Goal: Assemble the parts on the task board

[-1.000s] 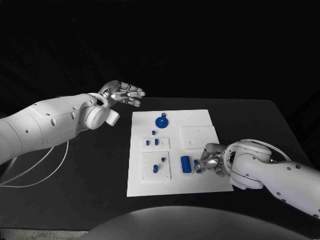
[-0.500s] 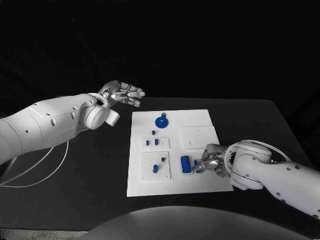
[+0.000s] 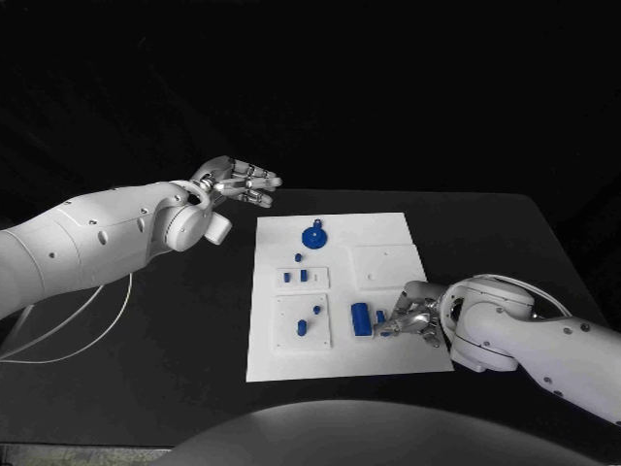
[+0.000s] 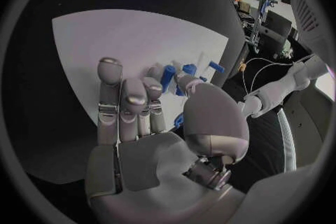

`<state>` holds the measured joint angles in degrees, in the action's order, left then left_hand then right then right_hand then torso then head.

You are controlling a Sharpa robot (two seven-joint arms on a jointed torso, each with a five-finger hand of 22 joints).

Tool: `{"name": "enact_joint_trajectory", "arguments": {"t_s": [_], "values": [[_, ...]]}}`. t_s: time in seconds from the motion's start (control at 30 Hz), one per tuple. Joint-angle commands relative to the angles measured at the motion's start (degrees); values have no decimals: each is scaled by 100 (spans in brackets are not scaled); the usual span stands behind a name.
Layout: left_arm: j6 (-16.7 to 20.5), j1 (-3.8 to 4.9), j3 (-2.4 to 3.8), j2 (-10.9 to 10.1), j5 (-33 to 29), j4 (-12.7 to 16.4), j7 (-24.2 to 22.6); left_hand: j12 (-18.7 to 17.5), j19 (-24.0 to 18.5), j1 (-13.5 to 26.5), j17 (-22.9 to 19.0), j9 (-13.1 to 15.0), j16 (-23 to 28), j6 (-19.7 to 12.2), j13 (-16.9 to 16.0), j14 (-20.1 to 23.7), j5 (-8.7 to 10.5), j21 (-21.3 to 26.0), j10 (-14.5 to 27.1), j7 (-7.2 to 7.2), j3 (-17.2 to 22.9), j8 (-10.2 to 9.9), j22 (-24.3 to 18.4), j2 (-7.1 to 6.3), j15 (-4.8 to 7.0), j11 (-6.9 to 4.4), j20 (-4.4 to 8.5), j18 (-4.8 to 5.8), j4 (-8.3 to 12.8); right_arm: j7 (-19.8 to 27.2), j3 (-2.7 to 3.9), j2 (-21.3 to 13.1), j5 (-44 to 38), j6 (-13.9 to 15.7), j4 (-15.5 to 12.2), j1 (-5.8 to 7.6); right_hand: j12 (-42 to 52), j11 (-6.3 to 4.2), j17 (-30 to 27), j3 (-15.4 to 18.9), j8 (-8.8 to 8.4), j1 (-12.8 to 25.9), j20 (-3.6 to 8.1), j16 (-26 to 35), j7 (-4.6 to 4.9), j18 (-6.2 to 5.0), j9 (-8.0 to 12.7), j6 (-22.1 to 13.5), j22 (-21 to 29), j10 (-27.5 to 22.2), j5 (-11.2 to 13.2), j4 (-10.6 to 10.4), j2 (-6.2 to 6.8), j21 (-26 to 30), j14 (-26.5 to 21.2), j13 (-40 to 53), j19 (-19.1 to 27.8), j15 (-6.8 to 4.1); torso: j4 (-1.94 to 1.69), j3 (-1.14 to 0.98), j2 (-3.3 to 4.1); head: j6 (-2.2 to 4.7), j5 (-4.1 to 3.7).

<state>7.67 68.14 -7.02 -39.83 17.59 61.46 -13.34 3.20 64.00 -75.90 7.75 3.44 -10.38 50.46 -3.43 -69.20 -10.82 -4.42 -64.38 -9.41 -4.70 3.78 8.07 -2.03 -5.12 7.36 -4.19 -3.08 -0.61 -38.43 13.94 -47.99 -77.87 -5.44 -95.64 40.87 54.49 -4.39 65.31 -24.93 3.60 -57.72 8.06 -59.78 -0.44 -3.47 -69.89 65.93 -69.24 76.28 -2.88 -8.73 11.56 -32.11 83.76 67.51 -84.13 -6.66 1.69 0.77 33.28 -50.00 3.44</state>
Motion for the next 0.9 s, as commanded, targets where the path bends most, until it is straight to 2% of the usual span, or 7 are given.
{"name": "enact_joint_trajectory", "arguments": {"t_s": [0.03,0.57,0.67,0.9], "values": [[-51,3,4,1,50,17,-31,36,24,39,5,-6,-29,-12,-5,17,35,-19,45,-3,8,-30,-8,-9,-6,10,-3,54,-32,128,0,-41,79,40,-49,-8,-2,36,10,10,12,-25,26,36,13,43,-6,27,9,17,11,-42,25,-9,-5,10,-259,-29,4,-4,1,0,-7],[-58,3,4,-11,55,20,-29,36,24,39,5,-6,-29,-12,-5,17,35,-19,45,-3,8,-30,-8,-9,-6,10,-3,54,-32,240,78,-182,254,31,-144,-9,-18,45,19,184,11,61,20,53,26,36,-15,25,30,18,11,-230,130,-27,1,13,-259,-23,-4,2,2,0,-15],[-58,3,4,-17,55,21,-27,36,24,39,5,-6,-29,-12,-5,17,35,-19,45,-3,8,-30,-8,-9,-6,10,-3,54,-32,274,86,-214,268,-28,-147,-9,-17,43,21,183,13,3,20,54,23,36,-19,30,32,19,11,-184,133,-29,1,15,-258,-23,-4,2,3,0,-9],[-62,3,4,-24,59,19,-22,36,26,34,6,-6,-31,-12,-5,16,32,-20,45,-3,13,-31,-12,-3,-6,9,-3,54,-45,348,94,-285,339,-232,-158,-11,-20,36,26,179,10,-228,22,56,11,40,-11,42,36,18,11,37,39,-29,2,17,-254,-26,3,4,-1,0,3]]}}
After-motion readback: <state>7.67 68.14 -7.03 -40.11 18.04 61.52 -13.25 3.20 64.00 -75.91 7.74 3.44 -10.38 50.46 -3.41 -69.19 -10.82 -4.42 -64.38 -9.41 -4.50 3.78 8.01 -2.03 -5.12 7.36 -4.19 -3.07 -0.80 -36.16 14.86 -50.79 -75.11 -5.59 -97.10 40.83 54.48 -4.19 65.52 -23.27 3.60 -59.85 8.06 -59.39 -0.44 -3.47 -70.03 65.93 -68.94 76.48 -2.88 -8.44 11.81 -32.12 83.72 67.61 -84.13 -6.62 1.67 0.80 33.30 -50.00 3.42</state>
